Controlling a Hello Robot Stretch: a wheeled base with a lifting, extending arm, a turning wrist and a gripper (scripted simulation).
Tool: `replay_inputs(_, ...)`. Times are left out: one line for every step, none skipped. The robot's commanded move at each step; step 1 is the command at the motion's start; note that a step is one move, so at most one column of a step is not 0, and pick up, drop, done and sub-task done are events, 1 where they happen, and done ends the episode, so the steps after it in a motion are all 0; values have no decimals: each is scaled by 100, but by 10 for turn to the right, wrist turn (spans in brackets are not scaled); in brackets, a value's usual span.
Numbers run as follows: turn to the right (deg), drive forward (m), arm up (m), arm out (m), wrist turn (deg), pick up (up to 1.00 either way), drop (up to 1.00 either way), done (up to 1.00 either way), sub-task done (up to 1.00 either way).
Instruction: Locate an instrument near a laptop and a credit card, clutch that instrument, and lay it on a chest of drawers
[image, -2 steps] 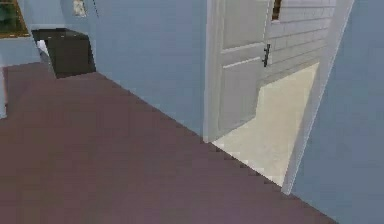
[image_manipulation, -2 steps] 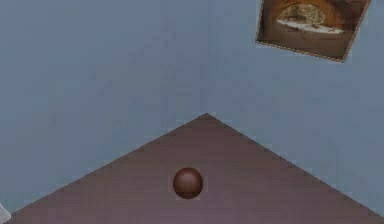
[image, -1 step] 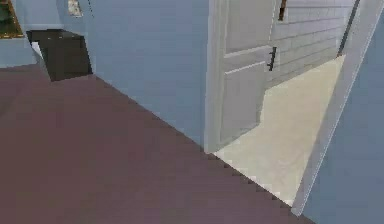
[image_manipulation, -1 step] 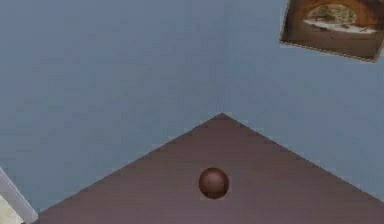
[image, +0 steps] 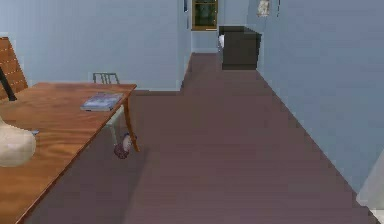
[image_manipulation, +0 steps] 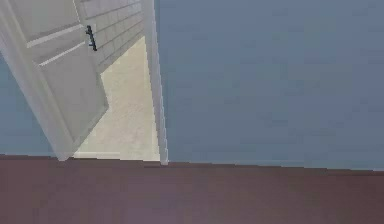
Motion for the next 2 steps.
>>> replay_inputs(-60,0,0,0,0,0,0,0,0)
replay_inputs(0,30,0,0,0,0,0,0,0)
